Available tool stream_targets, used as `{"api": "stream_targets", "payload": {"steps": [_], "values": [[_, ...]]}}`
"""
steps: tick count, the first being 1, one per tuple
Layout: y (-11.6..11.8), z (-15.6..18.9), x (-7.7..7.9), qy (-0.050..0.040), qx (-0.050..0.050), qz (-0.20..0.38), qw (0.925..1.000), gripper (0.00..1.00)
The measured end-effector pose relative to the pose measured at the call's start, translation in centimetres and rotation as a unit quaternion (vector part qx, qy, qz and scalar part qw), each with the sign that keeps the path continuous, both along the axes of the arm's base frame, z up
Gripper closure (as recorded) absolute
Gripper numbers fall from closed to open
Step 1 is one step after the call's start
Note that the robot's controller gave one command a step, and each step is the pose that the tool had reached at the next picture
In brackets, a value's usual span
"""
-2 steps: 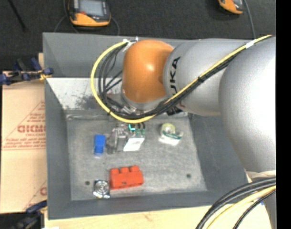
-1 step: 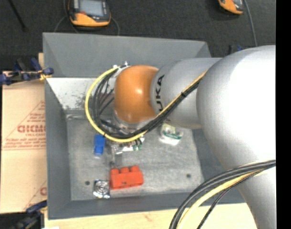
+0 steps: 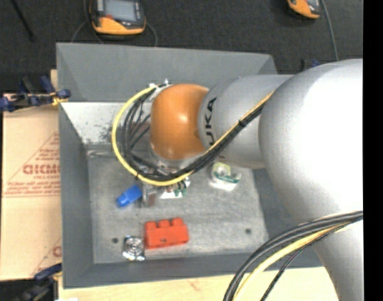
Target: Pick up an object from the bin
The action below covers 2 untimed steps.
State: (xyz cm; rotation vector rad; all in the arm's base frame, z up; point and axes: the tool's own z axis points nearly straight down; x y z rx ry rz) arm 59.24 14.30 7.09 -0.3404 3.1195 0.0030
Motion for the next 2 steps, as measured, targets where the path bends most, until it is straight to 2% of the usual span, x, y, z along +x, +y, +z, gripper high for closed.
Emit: {"api": "stream_targets", "payload": {"steps": [1, 2], "values": [[-0.1, 0.1, 3.7, -0.002, -0.001, 0.146, 0.9892, 1.0], [0.6, 20.4, 4.3, -0.0056, -0.002, 0.281, 0.9598, 1.0]]}}
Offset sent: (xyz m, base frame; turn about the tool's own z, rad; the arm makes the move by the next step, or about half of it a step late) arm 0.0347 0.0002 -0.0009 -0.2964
